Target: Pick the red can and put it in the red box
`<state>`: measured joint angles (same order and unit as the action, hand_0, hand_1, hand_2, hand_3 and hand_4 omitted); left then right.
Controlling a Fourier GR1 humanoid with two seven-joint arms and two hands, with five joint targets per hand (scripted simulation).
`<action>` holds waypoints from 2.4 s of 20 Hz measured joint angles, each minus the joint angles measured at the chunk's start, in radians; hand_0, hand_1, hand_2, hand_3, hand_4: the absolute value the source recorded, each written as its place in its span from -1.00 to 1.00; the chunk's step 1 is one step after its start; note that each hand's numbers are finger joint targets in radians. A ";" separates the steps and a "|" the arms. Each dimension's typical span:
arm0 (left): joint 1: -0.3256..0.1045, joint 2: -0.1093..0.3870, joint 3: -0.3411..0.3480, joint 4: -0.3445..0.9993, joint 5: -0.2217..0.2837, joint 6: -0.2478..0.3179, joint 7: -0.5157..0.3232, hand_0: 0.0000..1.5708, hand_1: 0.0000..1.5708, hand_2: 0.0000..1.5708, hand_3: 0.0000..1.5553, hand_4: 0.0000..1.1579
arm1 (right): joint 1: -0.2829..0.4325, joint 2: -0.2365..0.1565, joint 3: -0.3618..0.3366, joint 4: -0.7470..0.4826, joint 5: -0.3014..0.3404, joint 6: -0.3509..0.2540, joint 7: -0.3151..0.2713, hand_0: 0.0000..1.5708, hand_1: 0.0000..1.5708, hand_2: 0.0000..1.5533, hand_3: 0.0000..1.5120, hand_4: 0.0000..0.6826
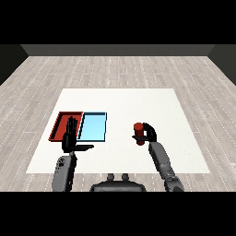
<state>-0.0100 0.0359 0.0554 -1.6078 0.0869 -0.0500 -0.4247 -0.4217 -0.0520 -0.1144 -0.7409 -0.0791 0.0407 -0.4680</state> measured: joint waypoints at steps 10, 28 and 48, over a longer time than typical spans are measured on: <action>-0.030 -0.009 -0.024 0.022 -0.010 0.003 0.005 -1.00 -1.00 -1.00 -1.00 -1.00 | 0.054 -0.024 0.047 -0.194 0.027 -0.006 0.036 0.80 0.80 0.84 0.81 0.81; -0.033 -0.030 -0.175 -0.023 -0.050 0.054 0.129 -1.00 -1.00 -1.00 -1.00 -1.00 | 0.112 0.028 0.286 -0.642 0.011 -0.227 0.219 0.84 0.84 0.84 0.83 0.91; -0.207 -0.036 -0.397 0.266 0.062 0.222 0.123 -1.00 -1.00 -1.00 -1.00 -1.00 | 0.020 0.051 0.559 -0.602 -0.119 -0.529 0.180 0.84 0.84 0.85 0.83 0.86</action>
<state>-0.2166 0.0002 -0.3413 -1.3420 0.1492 0.1715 -0.3019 -0.4020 -0.0005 0.4442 -1.3428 -0.1983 -0.4881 -0.2876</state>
